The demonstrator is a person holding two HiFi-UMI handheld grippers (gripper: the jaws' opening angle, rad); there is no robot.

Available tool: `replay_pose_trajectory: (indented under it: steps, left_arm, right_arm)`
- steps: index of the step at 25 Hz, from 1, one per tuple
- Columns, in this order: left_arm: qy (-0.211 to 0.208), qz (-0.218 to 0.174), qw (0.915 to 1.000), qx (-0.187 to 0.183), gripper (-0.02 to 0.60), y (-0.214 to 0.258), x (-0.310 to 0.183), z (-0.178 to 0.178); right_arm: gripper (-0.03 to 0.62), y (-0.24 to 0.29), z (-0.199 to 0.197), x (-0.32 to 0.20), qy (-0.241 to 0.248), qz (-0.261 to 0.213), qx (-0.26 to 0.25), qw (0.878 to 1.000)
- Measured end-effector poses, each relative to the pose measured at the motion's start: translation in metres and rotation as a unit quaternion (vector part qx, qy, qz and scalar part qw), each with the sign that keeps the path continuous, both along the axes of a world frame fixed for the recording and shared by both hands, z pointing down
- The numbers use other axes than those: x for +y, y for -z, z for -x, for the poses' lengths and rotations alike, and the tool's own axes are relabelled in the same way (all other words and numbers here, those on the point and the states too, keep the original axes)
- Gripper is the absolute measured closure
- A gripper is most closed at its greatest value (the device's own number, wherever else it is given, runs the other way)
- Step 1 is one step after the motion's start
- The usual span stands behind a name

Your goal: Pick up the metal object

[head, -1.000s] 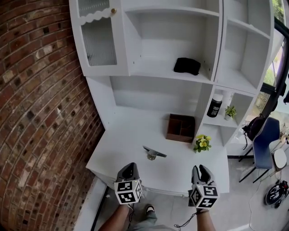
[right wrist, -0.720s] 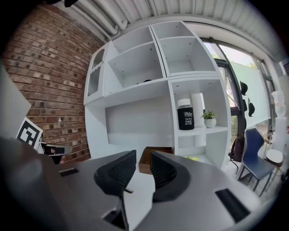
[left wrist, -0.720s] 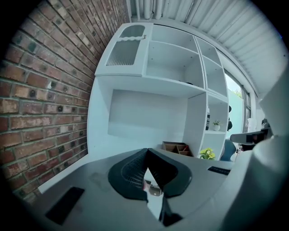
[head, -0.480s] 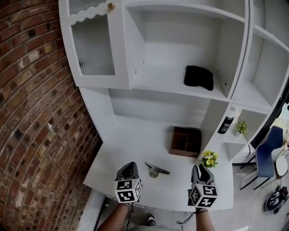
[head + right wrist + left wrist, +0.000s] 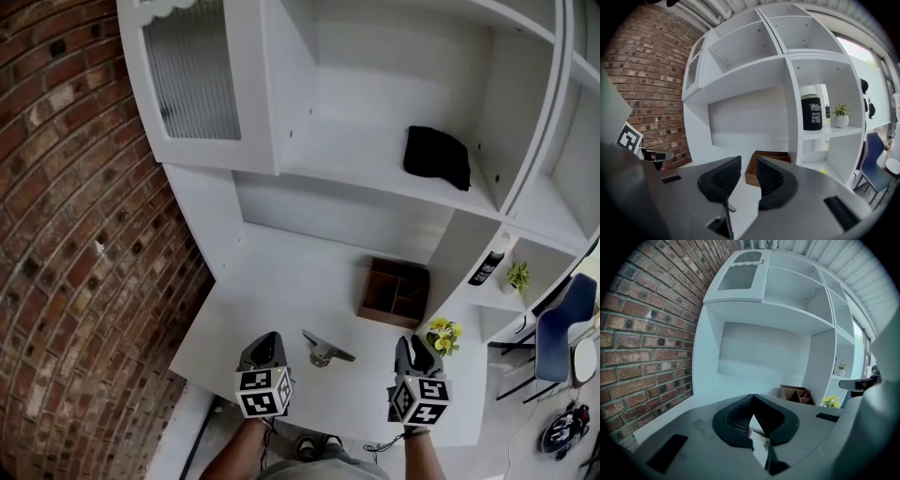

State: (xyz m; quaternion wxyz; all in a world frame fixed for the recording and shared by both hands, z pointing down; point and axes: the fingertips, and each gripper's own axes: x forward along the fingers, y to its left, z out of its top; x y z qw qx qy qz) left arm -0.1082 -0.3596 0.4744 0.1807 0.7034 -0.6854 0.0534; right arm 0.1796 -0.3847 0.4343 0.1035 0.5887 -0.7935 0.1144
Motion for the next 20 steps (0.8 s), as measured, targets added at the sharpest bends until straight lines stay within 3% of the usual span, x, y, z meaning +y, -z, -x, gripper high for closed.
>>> replay_pose_trajectory:
  steps: [9,20]
  left_arm:
    - [0.068,0.007,0.9977,-0.001,0.569,-0.004,0.027,0.035]
    - [0.172,0.017,0.9849,0.004,0.569,-0.012,0.083,0.104]
  right_arm:
    - [0.493,-0.004,0.039,-0.016,0.07,0.005,0.001,0.998]
    - [0.49,-0.014,0.133,-0.016,0.194,0.014,0.026,0.981]
